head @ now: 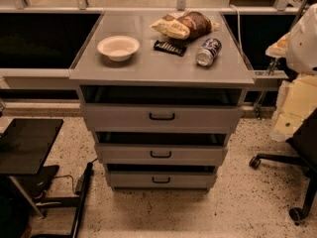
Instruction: Open bottom drawer
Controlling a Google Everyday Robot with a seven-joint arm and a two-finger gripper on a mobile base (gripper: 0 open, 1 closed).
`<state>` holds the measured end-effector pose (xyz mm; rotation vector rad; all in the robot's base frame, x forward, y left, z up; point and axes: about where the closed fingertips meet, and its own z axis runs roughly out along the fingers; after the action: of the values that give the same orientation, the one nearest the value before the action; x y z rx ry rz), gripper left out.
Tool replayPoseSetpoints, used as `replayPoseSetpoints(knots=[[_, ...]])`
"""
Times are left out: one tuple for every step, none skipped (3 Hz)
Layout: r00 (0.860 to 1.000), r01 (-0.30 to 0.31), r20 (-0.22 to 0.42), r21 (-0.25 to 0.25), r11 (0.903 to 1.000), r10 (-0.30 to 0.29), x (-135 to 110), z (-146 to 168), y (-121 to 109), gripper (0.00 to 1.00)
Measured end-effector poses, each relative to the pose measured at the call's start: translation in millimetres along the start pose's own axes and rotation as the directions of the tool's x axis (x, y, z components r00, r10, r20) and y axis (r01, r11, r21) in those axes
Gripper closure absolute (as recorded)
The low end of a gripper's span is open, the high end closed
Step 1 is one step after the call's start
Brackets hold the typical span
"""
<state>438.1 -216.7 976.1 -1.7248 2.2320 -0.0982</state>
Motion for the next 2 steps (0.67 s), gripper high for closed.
replayPoseSetpoints(knots=[[1.000, 0.000, 0.000, 0.000, 1.0000, 0.000, 0.0, 0.0, 0.0, 0.00], [0.999, 0.025, 0.039, 0.009, 0.9996, -0.025, 4.4, 4.1, 9.7, 0.00]])
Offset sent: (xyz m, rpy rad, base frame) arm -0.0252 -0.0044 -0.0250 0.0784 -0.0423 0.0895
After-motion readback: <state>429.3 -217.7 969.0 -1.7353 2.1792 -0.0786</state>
